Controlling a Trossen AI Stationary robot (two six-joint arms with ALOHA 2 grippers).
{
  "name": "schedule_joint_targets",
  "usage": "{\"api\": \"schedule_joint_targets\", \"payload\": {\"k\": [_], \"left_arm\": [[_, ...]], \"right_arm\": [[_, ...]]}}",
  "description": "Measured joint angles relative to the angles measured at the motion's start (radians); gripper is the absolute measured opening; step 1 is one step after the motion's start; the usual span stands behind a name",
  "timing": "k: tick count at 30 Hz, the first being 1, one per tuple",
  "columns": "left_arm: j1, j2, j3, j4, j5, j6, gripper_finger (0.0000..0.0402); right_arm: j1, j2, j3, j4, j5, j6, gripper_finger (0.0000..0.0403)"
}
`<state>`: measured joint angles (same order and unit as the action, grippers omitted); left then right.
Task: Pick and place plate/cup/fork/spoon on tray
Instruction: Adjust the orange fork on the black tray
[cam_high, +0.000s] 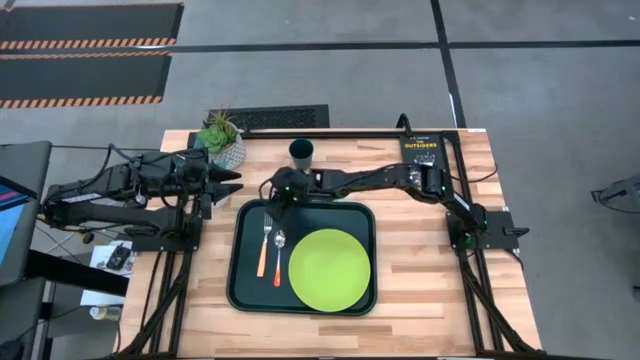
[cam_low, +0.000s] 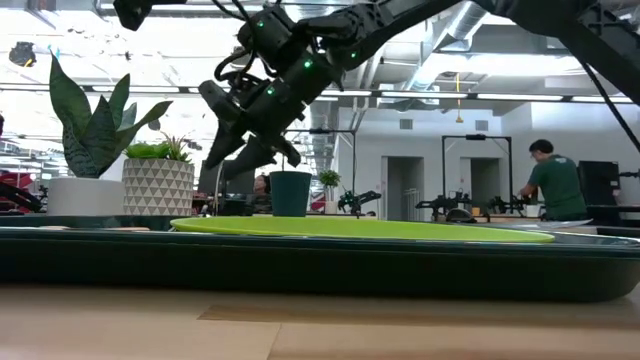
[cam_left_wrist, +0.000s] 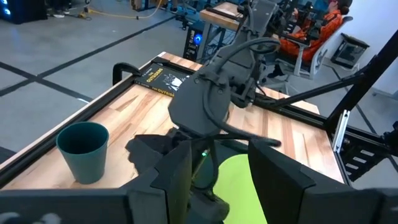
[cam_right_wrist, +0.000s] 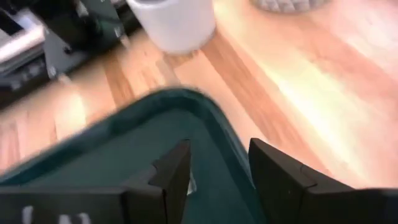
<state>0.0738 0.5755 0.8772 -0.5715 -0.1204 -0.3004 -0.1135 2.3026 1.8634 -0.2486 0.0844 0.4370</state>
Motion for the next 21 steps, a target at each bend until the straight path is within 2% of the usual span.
{"api": "schedule_joint_targets", "payload": {"k": [15,21], "left_arm": [[0.001,0.000,0.000,-0.023,-0.027,0.008,0.0146],[0.001,0.000,0.000,-0.022,-0.026,0.008,0.0146]], "right_arm": [[0.019,0.107,-0.002,0.093,-0.029,0.034,0.0143],[0.021,0.107,0.000,0.111,-0.039,0.027,0.0121]]}}
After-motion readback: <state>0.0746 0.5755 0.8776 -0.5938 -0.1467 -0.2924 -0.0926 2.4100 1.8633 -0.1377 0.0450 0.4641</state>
